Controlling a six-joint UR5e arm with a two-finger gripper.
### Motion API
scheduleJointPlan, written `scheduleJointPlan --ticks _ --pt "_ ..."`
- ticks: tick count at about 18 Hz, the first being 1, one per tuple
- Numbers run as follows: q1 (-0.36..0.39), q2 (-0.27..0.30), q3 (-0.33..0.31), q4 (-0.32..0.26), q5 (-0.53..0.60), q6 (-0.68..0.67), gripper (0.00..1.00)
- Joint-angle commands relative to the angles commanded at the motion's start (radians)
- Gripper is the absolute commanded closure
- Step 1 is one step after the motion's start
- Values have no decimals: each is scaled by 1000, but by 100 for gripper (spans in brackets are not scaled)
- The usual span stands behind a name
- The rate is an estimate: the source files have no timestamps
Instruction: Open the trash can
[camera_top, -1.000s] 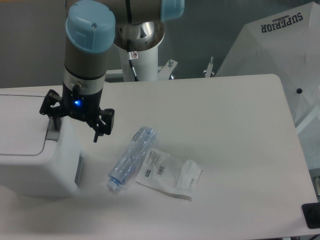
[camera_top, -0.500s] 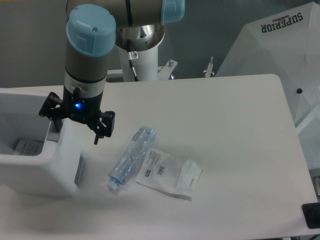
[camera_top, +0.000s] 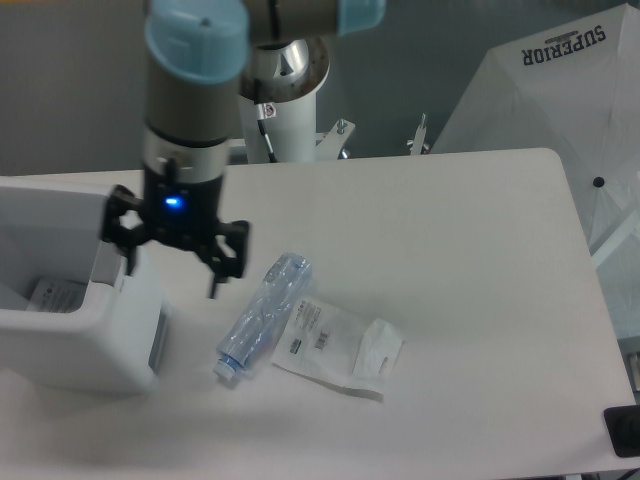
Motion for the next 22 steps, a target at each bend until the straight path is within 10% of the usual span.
scheduleJointPlan --ticks 12,22 --pt "217 -115 -38 71 124 239 0" --pt "350 -147 -97 72 221 756 0"
